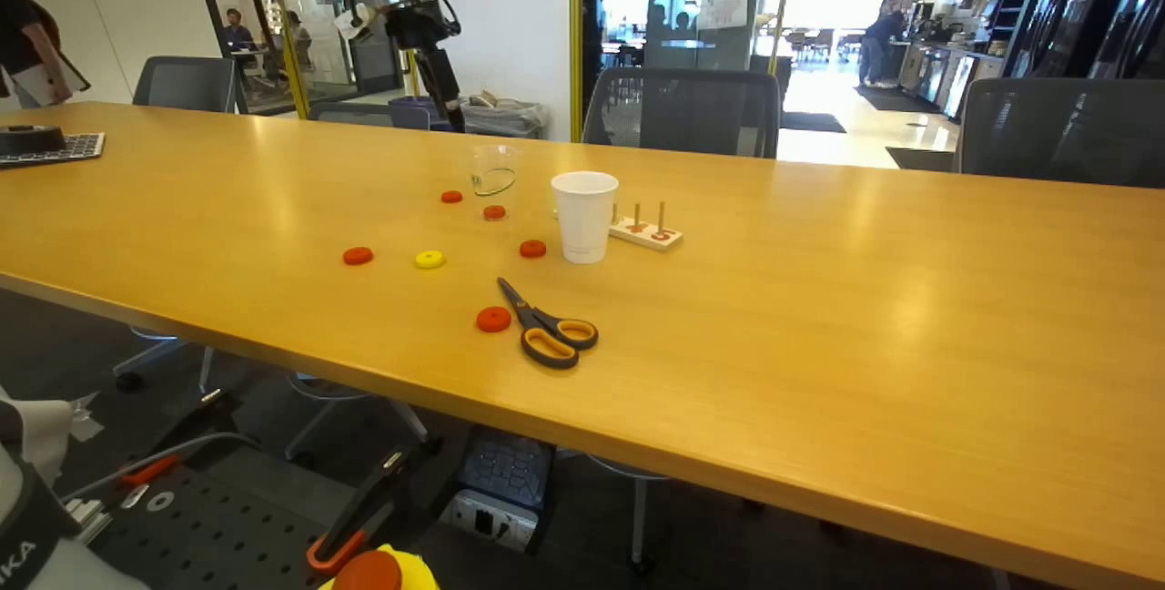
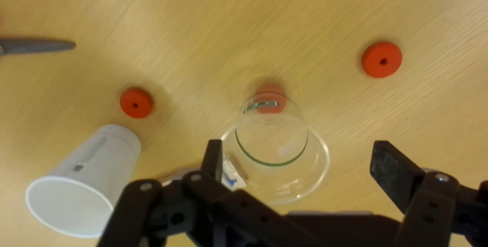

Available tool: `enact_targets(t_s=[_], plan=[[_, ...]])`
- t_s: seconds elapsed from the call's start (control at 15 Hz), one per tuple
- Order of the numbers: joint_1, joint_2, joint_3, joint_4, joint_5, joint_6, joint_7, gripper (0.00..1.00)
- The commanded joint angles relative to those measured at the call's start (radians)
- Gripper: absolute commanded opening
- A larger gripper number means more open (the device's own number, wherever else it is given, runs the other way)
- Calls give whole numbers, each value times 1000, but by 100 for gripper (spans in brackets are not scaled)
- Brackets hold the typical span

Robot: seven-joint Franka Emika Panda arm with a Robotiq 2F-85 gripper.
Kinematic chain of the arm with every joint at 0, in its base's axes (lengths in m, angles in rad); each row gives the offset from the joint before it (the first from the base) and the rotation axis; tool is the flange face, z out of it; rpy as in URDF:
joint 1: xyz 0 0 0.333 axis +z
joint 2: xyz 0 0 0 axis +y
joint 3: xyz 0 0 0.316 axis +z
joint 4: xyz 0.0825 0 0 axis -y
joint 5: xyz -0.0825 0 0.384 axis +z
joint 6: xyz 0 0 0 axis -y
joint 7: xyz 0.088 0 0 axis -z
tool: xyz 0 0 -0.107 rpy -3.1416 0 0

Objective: Pick up the coloured tiles and put them in the cups

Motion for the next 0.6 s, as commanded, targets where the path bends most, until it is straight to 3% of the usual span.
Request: enact_targets(t_s=[0.0,0.13,0.53], plan=[[52,83,25,125,-18,-171,228,100],[54,121,46,162,26,-198,265,100],[19,218,69,225,190,-70,229,100]])
